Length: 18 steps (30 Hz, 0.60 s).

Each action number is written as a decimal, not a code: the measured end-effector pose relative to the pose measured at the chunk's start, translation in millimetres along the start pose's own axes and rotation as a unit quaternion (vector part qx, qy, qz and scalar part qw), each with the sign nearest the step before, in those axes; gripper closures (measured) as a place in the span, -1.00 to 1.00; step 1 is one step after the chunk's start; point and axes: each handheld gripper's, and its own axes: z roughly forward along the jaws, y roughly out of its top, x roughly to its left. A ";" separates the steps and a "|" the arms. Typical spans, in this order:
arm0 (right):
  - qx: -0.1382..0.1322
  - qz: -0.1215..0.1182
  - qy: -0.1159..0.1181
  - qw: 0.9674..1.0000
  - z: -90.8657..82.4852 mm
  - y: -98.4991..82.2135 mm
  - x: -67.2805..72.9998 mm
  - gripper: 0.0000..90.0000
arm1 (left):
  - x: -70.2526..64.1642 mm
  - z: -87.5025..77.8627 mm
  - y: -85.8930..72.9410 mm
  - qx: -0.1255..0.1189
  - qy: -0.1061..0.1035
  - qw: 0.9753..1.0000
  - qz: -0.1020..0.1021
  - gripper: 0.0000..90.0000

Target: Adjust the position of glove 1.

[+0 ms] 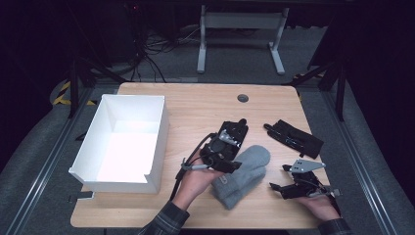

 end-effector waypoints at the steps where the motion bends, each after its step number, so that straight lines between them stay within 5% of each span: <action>1: 0.000 0.000 0.000 1.000 0.0 0.0 0.0 -0.73 | 0.0 0.0 0.0 0.000 0.000 1.000 0.000 0.01; 8: 0.000 0.000 -0.001 1.000 0.1 0.1 0.1 -0.73 | 3.7 -13.4 -38.6 -0.006 -0.014 1.000 0.009 -0.19; 18: 0.000 0.001 -0.001 1.000 0.1 0.1 0.1 -0.73 | -1.9 7.7 -51.1 0.014 -0.046 0.999 0.025 -0.59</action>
